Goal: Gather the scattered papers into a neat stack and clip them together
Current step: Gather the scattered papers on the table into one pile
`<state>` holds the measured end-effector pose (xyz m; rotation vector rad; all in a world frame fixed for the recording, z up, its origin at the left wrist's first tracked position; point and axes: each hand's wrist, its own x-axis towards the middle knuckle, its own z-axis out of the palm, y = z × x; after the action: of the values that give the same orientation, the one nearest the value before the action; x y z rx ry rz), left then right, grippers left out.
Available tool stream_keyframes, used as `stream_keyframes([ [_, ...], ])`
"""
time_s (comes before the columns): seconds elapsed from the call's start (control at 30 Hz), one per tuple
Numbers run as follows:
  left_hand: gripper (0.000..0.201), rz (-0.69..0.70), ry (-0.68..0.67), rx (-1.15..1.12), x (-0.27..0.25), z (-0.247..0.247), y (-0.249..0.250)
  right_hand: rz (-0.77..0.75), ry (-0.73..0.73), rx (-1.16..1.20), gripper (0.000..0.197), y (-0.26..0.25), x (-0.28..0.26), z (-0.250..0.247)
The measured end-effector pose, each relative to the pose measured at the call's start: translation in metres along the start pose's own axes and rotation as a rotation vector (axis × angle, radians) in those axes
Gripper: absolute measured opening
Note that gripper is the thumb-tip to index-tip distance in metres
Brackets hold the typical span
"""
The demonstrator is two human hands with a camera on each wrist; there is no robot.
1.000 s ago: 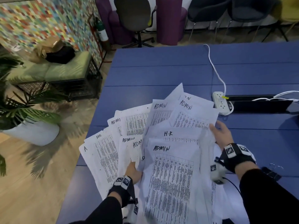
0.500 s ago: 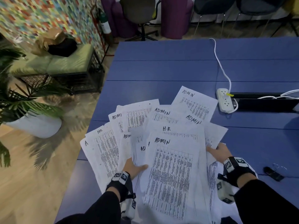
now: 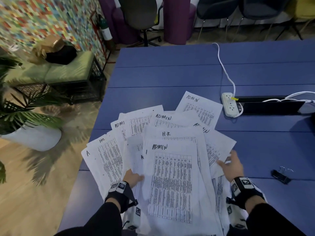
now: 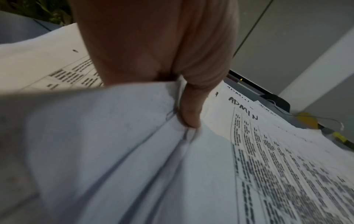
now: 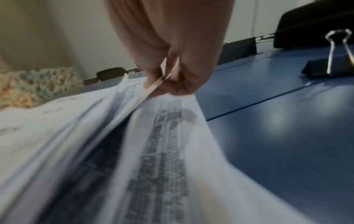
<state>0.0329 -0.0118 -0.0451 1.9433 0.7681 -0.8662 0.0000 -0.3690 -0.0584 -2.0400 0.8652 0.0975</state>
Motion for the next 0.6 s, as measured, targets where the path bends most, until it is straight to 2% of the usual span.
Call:
stream_keyframes([
  [0.07,0.084,0.005,-0.007,0.012,0.001,-0.001,0.000,-0.083,0.148,-0.011,0.014,-0.011,-0.001,0.001],
  [0.1,0.084,0.003,-0.009,0.017,-0.002,-0.002,0.002,-0.115,0.148,-0.025,0.002,-0.017,-0.002,0.001],
  [0.13,0.085,0.008,-0.009,0.013,-0.002,-0.002,0.002,-0.116,0.127,-0.024,0.015,-0.018,0.002,0.004],
  [0.2,0.089,0.005,-0.021,-0.022,-0.001,-0.001,0.001,-0.109,0.031,-0.038,0.036,-0.018,0.007,0.006],
  [0.27,0.099,0.014,-0.063,-0.085,0.002,0.001,0.001,-0.120,-0.108,-0.084,0.033,-0.022,0.009,0.007],
  [0.3,0.109,0.018,-0.087,-0.082,0.004,0.002,0.001,-0.101,-0.200,-0.097,0.018,-0.022,0.009,0.007],
  [0.33,0.117,0.020,-0.109,-0.072,0.003,0.004,0.002,-0.088,-0.295,-0.114,0.011,-0.021,0.009,0.008],
  [0.37,0.120,0.028,-0.120,-0.058,0.001,0.005,0.005,-0.093,-0.361,-0.166,0.030,-0.016,0.011,0.011],
  [0.4,0.115,0.027,-0.115,-0.018,0.000,0.007,0.007,-0.081,-0.405,-0.213,0.042,-0.018,0.009,0.013],
  [0.47,0.094,0.000,-0.048,0.062,0.004,0.010,0.003,-0.069,-0.319,-0.266,0.049,-0.018,0.011,0.017],
  [0.53,0.086,-0.021,-0.024,0.078,0.007,0.010,0.002,-0.086,-0.230,-0.252,0.041,-0.018,0.013,0.019],
  [0.6,0.082,-0.006,-0.010,0.083,0.004,0.008,0.002,-0.107,-0.219,-0.241,0.038,-0.018,0.015,0.015],
])
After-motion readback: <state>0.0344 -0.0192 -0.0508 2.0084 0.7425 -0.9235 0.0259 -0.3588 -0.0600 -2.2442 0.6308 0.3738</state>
